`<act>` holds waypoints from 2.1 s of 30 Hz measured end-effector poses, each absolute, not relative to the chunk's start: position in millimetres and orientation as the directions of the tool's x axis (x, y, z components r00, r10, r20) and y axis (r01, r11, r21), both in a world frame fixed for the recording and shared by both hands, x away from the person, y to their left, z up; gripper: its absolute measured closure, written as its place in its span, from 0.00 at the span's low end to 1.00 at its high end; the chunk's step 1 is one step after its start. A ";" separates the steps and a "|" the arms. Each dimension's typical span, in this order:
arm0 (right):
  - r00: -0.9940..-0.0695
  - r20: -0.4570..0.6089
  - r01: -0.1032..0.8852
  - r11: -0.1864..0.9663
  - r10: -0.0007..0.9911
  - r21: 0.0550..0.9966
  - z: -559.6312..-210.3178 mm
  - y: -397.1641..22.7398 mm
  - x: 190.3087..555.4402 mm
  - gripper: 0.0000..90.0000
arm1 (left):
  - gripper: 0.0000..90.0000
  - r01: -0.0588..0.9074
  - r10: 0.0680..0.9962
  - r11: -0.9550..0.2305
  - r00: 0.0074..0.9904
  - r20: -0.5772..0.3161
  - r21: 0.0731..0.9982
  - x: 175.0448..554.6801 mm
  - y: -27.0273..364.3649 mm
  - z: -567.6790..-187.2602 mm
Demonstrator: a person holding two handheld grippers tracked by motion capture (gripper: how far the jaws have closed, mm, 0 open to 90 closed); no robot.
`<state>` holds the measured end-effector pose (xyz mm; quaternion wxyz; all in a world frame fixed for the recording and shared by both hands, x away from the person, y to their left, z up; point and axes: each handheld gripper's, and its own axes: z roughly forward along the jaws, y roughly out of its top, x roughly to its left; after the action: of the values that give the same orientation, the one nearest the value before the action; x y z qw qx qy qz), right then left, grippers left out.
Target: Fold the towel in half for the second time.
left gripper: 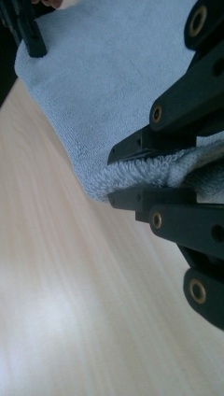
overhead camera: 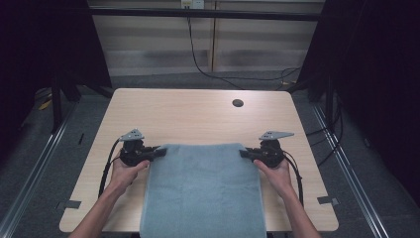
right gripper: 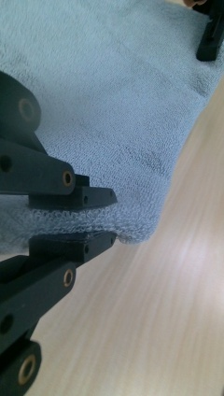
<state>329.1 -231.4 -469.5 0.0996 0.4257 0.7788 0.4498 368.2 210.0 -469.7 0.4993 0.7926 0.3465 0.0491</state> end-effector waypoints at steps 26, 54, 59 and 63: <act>-0.600 0.188 0.462 0.145 0.777 0.875 -391.6 -239.3 368.5 0.90 | 0.87 0.404 0.627 -0.185 0.751 -0.208 0.896 418.3 204.3 -394.8; -0.608 0.198 0.427 0.107 0.769 0.898 -383.6 -246.9 369.4 0.90 | 0.87 0.343 0.622 -0.215 0.770 -0.142 0.915 402.8 198.2 -384.7; -0.632 0.179 0.422 0.141 0.754 0.896 -394.6 -246.3 342.5 0.90 | 0.87 0.311 0.592 -0.240 0.798 -0.115 0.920 370.1 202.4 -392.9; -0.651 0.170 0.436 0.181 0.739 0.882 -409.4 -245.2 316.1 0.90 | 0.87 0.312 0.570 -0.269 0.814 -0.111 0.911 342.8 206.7 -412.7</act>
<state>316.1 -245.2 -409.4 0.1495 0.3899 0.7537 0.5075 342.8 206.7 -412.7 0.5358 0.7875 0.2800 0.1201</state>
